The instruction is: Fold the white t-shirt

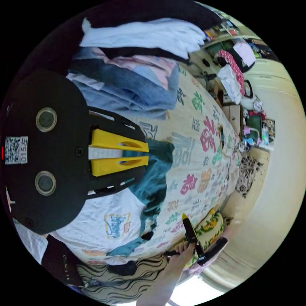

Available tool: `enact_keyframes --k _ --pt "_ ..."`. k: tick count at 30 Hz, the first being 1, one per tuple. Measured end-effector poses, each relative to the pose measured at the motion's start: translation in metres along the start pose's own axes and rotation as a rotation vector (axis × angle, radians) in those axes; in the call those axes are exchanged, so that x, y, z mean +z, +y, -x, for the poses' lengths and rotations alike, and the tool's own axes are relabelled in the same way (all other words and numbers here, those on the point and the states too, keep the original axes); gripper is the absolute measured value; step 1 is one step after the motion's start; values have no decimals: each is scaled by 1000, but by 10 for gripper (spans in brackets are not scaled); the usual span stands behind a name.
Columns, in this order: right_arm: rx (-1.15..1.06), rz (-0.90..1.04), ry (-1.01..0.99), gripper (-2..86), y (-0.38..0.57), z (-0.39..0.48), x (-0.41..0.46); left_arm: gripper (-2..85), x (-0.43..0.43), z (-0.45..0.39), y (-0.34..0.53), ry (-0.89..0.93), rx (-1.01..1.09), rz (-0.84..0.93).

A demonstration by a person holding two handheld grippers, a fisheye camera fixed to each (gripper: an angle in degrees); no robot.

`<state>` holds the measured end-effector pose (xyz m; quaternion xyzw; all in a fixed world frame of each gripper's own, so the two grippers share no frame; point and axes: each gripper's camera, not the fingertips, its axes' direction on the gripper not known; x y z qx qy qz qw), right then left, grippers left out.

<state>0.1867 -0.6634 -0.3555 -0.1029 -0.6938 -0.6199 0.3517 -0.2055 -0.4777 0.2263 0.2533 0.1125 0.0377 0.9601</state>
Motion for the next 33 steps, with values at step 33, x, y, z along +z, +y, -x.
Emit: enact_keyframes --k 33 --pt "523 -13 -179 80 311 -231 -120 55 241 -186 -187 492 266 593"
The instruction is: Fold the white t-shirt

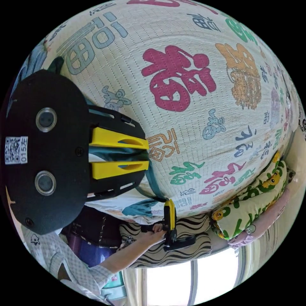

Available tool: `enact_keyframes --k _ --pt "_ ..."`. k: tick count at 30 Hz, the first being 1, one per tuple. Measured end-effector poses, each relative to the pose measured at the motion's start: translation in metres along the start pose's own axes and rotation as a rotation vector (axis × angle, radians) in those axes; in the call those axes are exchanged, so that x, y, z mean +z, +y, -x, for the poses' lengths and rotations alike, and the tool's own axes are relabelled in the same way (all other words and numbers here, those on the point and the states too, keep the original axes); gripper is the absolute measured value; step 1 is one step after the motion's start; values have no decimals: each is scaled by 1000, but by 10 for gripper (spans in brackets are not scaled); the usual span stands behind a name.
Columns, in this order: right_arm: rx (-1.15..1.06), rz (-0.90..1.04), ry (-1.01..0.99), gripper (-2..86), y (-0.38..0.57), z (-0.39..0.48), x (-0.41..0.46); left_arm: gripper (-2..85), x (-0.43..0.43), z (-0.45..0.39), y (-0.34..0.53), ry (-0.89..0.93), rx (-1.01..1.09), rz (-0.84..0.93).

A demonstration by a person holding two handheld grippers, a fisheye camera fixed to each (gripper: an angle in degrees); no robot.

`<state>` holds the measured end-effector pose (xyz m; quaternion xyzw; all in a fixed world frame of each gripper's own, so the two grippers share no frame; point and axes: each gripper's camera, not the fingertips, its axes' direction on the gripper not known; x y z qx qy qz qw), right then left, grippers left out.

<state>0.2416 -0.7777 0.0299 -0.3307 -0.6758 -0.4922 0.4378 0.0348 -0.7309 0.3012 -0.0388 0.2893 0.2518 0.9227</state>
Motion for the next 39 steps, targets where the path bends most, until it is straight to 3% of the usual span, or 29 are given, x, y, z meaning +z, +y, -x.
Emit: enact_keyframes --k 4,8,12,15,19,24,28,34,39 --pt "44 -47 -142 34 38 -36 -28 48 -28 24 13 184 -33 -130" --pt "136 -200 -431 15 66 -74 -60 52 -44 10 40 163 8 -252" --pt "10 -212 -328 43 126 -63 -82 63 -27 -18 107 101 10 -222" --pt "-73 -157 -306 53 211 -48 -72 66 -5 -37 184 -49 -8 -124" --pt "85 -9 -145 69 359 -52 -30 75 26 -49 306 -245 -121 71" --pt "327 178 -188 88 490 -68 26 86 46 -49 405 -324 -284 187" --pt "408 177 -266 77 552 -78 56 89 73 -54 444 -377 -236 258" --pt "248 189 -212 9 595 -90 60 89 88 -61 477 -416 -147 239" --pt "226 131 -185 1 639 -97 62 89 87 -66 514 -418 -91 151"
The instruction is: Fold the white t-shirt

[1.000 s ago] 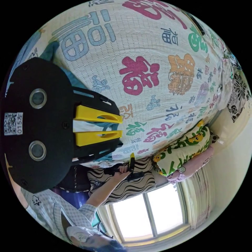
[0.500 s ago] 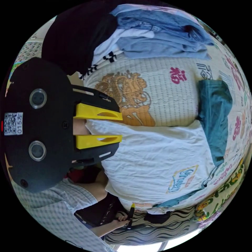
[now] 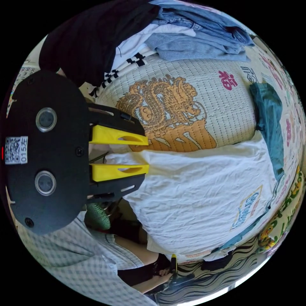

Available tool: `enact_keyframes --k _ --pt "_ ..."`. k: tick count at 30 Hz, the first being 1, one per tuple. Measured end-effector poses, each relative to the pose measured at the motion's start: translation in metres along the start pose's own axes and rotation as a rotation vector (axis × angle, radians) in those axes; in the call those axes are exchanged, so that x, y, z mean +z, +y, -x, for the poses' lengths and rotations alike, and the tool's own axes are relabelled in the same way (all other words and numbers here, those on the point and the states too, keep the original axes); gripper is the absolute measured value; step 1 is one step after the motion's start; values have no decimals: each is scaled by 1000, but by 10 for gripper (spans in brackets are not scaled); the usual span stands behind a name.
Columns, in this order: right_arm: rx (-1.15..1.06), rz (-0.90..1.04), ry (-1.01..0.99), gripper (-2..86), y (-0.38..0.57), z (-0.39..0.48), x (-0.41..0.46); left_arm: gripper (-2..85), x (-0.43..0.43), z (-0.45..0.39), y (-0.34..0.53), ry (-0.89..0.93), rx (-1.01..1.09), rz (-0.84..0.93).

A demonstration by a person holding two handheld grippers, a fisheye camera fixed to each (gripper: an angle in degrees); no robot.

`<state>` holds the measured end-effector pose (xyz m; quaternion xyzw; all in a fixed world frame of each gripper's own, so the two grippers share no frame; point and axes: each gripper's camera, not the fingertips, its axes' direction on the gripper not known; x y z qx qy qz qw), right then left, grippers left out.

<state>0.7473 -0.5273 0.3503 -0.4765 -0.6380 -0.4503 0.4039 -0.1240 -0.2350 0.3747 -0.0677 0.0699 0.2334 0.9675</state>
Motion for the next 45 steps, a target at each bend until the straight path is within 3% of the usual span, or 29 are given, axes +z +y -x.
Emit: enact_keyframes --k 6,15,22,29,31,34,37,45 --pt "41 -128 33 21 48 -12 18 87 5 -6 49 -47 34 -140" --pt "97 -207 24 95 121 -10 50 85 -8 1 125 207 -61 -249" --pt "105 -244 -9 96 169 -24 69 74 9 -25 158 4 -48 -200" --pt "94 -177 -30 111 207 -43 95 111 5 -9 195 8 -112 -167" --pt "79 -131 -81 99 208 -47 104 90 13 -2 196 89 -113 -115" --pt "81 -135 -148 49 209 -51 109 47 17 -2 198 -1 -131 -87" --pt "97 -122 -120 14 217 -55 109 11 12 4 209 36 -126 -82" --pt "49 -168 -182 -1 275 -70 84 -4 -15 18 260 116 -80 -113"
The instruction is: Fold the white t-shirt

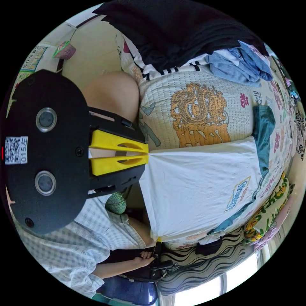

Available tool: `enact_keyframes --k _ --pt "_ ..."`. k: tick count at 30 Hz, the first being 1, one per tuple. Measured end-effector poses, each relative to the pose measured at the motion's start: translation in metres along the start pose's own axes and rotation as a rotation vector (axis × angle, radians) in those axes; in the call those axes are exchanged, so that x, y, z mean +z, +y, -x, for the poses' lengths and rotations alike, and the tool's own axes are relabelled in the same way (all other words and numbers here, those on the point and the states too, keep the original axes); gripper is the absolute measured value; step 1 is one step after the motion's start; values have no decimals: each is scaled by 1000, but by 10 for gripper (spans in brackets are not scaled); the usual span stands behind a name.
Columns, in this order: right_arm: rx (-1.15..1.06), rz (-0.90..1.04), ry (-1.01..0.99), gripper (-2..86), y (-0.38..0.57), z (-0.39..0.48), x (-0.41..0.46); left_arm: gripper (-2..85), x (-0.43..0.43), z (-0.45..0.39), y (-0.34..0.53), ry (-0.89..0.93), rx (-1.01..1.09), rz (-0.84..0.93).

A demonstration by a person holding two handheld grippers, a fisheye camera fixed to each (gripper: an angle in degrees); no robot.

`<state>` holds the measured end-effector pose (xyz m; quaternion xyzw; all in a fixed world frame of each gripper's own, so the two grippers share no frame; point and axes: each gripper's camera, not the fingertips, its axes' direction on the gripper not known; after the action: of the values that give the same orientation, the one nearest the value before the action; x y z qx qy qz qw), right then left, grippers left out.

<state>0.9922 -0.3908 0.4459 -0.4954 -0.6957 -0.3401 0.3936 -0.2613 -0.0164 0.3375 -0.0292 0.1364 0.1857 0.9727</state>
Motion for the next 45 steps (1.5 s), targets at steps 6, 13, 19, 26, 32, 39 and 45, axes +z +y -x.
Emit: enact_keyframes --k 6,13,19,26,32,39,45 --pt "12 40 78 -1 16 -1 9 -2 19 0 14 -71 35 117" --pt "49 36 216 6 26 0 9 11 25 10 19 -200 66 229" --pt "95 -186 93 25 42 -16 -48 57 -30 46 31 -94 -27 -72" --pt "162 -485 -111 53 12 -28 -119 74 -92 90 -14 37 -151 -438" --pt "215 -515 -99 75 -60 -28 -148 77 -83 139 -82 153 -363 -567" --pt "308 -522 -71 92 -135 -34 -169 83 -37 177 -141 311 -579 -612" --pt "420 -496 -53 63 -163 -42 -174 44 -10 160 -186 202 -516 -538"
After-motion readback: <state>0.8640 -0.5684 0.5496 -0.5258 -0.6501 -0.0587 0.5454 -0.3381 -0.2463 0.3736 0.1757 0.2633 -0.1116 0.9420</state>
